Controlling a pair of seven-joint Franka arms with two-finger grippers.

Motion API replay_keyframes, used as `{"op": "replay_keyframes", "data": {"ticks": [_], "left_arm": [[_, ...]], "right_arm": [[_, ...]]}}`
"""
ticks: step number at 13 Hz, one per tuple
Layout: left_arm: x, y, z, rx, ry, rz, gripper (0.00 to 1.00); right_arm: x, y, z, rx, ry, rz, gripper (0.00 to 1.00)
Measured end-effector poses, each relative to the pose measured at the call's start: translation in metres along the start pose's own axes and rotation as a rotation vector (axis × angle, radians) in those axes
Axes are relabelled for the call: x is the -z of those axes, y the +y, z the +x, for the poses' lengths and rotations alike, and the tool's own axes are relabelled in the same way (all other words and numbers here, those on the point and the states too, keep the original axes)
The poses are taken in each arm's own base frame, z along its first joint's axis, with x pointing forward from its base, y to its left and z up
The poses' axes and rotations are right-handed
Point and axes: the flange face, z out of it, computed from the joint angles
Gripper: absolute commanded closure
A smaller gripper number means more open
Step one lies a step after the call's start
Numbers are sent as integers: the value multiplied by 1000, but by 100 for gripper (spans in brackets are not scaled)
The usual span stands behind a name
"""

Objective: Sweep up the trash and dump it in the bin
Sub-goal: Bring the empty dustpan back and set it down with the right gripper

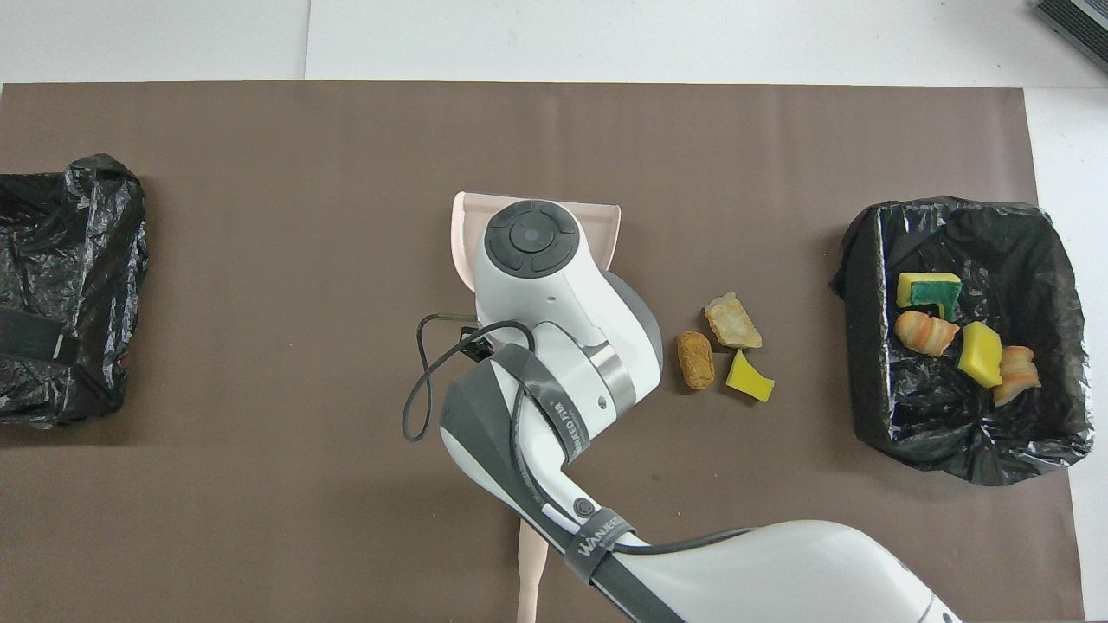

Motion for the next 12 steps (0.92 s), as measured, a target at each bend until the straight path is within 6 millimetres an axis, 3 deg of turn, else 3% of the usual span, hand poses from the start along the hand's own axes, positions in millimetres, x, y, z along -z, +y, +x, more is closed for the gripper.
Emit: {"op": "replay_keyframes", "data": {"ticks": [1, 2, 3, 7, 10, 12], "left_arm": [[0, 1, 0, -3, 1, 0, 0], [0, 3, 0, -5, 1, 1, 0], [0, 3, 0, -6, 2, 1, 0], [0, 6, 1, -12, 6, 2, 0], [4, 7, 9, -15, 67, 5, 0], [5, 7, 10, -15, 77, 6, 0]], "right_arm": [[-6, 1, 2, -3, -5, -5, 92], [-12, 0, 5, -5, -5, -3, 52], [-15, -1, 9, -6, 8, 10, 1], [-16, -3, 10, 16, 18, 20, 0], [28, 4, -17, 28, -8, -10, 0], [57, 15, -50, 33, -35, -7, 0]]}}
